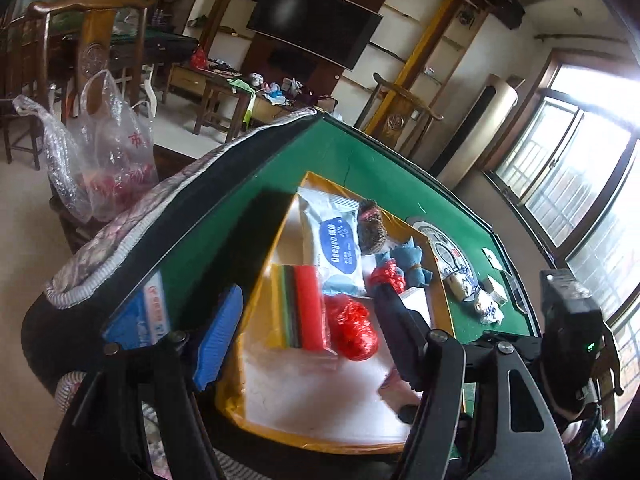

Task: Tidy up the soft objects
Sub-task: 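Release the sponge pack into the tray and move the left tool back, then grasp the pink rose tissue pack with the left tool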

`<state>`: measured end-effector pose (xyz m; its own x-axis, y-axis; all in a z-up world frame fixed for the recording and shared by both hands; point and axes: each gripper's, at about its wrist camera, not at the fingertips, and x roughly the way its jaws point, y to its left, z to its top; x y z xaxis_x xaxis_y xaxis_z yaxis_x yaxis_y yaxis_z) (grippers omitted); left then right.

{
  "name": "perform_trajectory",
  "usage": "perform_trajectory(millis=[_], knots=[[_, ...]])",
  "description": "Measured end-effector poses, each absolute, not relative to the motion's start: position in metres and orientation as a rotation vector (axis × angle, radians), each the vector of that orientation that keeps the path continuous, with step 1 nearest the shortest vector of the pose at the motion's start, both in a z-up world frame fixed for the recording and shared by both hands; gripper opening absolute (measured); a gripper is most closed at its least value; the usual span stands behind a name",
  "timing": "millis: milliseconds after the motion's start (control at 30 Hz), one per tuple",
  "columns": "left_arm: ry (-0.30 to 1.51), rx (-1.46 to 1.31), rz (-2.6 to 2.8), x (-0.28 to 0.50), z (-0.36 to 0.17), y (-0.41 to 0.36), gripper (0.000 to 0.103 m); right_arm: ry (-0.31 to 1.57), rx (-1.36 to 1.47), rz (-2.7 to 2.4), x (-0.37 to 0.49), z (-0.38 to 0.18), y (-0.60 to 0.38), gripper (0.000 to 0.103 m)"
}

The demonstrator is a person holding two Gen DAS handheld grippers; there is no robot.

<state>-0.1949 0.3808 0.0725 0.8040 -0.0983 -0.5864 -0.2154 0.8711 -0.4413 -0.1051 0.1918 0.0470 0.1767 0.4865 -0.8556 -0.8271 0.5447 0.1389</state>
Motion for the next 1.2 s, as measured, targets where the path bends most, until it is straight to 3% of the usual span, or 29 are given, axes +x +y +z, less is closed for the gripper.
perform_trajectory(millis=[300, 400, 633, 767, 800, 867, 933, 1033, 1200], knots=[[0.634, -0.595, 0.079, -0.208, 0.059, 0.401, 0.068, 0.980, -0.655, 0.867, -0.118, 0.007, 0.245, 0.073], [0.635, -0.589, 0.100, -0.210, 0.059, 0.399, 0.074, 0.981, -0.660, 0.852, -0.117, 0.001, 0.251, 0.074], [0.620, -0.595, 0.100, -0.208, 0.068, 0.389, 0.075, 0.945, -0.597, 0.881, -0.124, 0.022, 0.238, 0.074], [0.502, -0.514, 0.060, -0.221, 0.096, 0.367, 0.075, 0.897, -0.507, 0.909, -0.126, 0.043, 0.218, 0.074], [0.459, -0.485, 0.037, -0.225, 0.105, 0.359, 0.077, 0.883, -0.474, 0.911, -0.125, 0.050, 0.209, 0.074], [0.363, -0.455, -0.058, -0.232, 0.120, 0.342, 0.095, 0.852, -0.402, 0.904, -0.122, 0.063, 0.187, 0.074], [0.342, -0.489, -0.200, -0.225, 0.123, 0.328, 0.103, 0.812, -0.322, 0.875, -0.118, 0.076, 0.160, 0.074], [0.508, -0.484, -0.305, -0.195, 0.111, 0.293, 0.103, 0.742, -0.188, 0.781, -0.112, 0.096, 0.103, 0.074], [0.569, -0.429, -0.434, -0.180, 0.101, 0.236, 0.103, 0.678, 0.053, 0.525, -0.099, 0.114, -0.014, 0.080]])
